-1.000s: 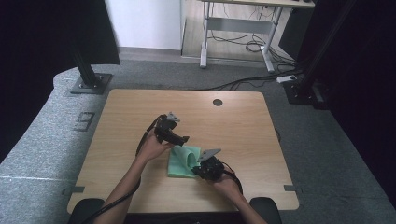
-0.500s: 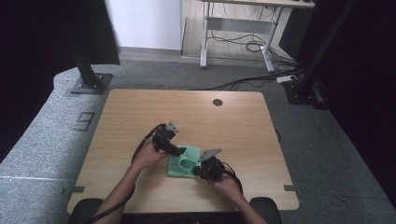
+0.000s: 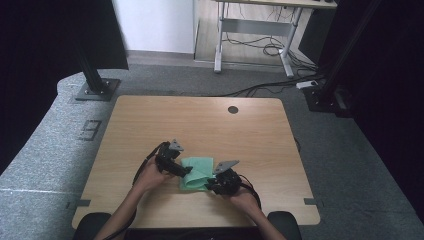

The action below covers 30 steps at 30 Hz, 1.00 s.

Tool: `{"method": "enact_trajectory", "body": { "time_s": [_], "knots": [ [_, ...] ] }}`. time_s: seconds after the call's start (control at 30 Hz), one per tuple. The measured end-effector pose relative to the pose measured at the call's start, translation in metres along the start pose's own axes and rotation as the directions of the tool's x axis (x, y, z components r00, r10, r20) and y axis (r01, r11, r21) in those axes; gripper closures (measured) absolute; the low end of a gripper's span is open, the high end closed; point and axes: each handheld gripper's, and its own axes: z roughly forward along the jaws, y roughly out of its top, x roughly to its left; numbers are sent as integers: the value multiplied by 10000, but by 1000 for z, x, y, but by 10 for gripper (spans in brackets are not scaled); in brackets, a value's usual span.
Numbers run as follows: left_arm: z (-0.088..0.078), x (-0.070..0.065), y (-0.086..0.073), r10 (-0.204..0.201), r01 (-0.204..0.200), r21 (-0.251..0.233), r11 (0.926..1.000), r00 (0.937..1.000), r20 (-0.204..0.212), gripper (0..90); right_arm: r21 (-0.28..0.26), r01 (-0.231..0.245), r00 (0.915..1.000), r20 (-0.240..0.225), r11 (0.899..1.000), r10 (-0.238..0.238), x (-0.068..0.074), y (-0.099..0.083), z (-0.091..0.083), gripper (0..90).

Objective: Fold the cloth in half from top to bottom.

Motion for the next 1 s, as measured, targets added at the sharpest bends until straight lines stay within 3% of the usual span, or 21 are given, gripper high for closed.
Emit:
{"method": "enact_trajectory", "body": {
  "time_s": [0.17, 0.4, 0.53, 0.67, 0.77, 1.0],
  "knots": [
    [-4, -8, -8, 167, -168, -66, 9998, 9998, -135, 26, -80, 43, 10000, -63, 10000, -43, 2, -1, -15, 617],
    [-16, -14, -16, 127, -130, -311, 9994, 9999, -86, 21, -560, -330, 9977, 567, 9979, 362, -10, 11, -31, 455],
    [-17, -16, -22, 40, -41, -295, 9996, 10000, -44, 21, -659, -559, 9940, 899, 9963, 617, -21, 25, -22, 388],
    [-15, -16, -30, -35, 34, -131, 9999, 10000, -71, 21, -423, -718, 9890, 1268, 9965, 766, -29, 34, -4, 331],
    [-15, -16, -34, -88, 87, -79, 9999, 9999, -94, 21, -250, -933, 9866, 1321, 9953, 958, -31, 33, 7, 292],
    [-15, -17, -34, -166, 165, -169, 9997, 9999, -38, 20, 150, -925, 9807, 1745, 9956, 884, -32, 19, 16, 241]
  ]
}}
